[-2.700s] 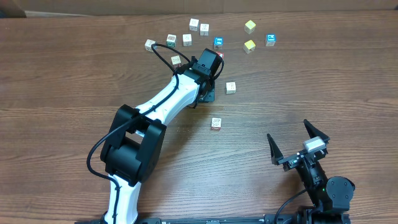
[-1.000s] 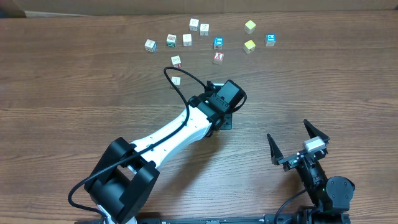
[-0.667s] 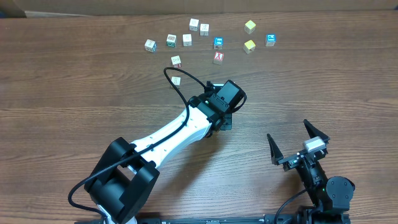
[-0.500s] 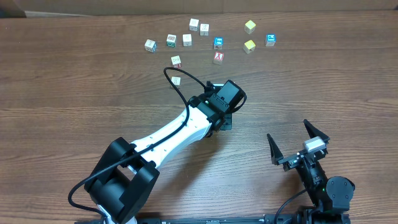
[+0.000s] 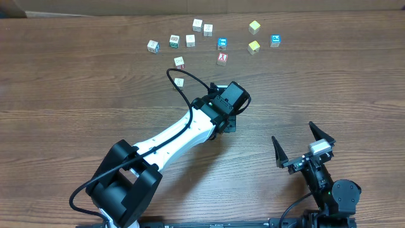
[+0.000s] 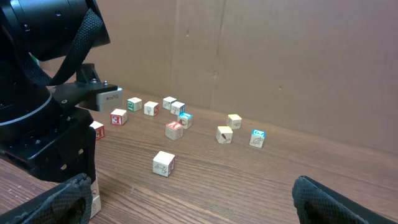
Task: Form a tower
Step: 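Lower the yellow S block onto the green H block and release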
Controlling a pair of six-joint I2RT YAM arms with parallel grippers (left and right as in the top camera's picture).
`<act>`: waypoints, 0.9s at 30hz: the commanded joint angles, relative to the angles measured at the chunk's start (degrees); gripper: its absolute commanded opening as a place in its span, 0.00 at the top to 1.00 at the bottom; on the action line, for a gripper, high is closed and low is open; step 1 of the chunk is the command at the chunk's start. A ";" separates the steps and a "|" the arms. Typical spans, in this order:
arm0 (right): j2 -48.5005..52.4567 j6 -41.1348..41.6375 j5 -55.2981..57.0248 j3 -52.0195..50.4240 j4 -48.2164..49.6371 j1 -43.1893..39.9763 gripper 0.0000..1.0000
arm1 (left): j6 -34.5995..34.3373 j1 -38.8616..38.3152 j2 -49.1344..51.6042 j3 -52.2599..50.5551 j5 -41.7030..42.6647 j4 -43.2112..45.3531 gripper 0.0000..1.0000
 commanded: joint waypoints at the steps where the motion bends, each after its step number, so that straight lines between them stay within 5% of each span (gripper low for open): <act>1: -0.57 0.33 0.20 -0.59 0.07 0.17 0.00 | -1.18 -0.39 0.81 -0.57 -0.55 0.02 0.69; 5: -0.57 0.33 0.20 -0.59 0.07 0.17 0.00 | -1.18 -0.39 0.81 -0.57 -0.55 0.02 0.64; 10: -0.57 0.33 0.20 -0.59 0.07 0.17 0.00 | -1.18 -0.39 0.81 -0.57 -0.57 0.02 0.40; 14: -0.57 0.33 0.20 -0.59 0.07 0.17 0.00 | -1.22 -0.42 0.92 -0.68 -0.57 -0.17 0.32; 27: -0.57 0.33 0.20 -0.59 0.07 0.17 0.00 | -1.46 -0.44 3.19 -2.05 -0.39 2.51 0.34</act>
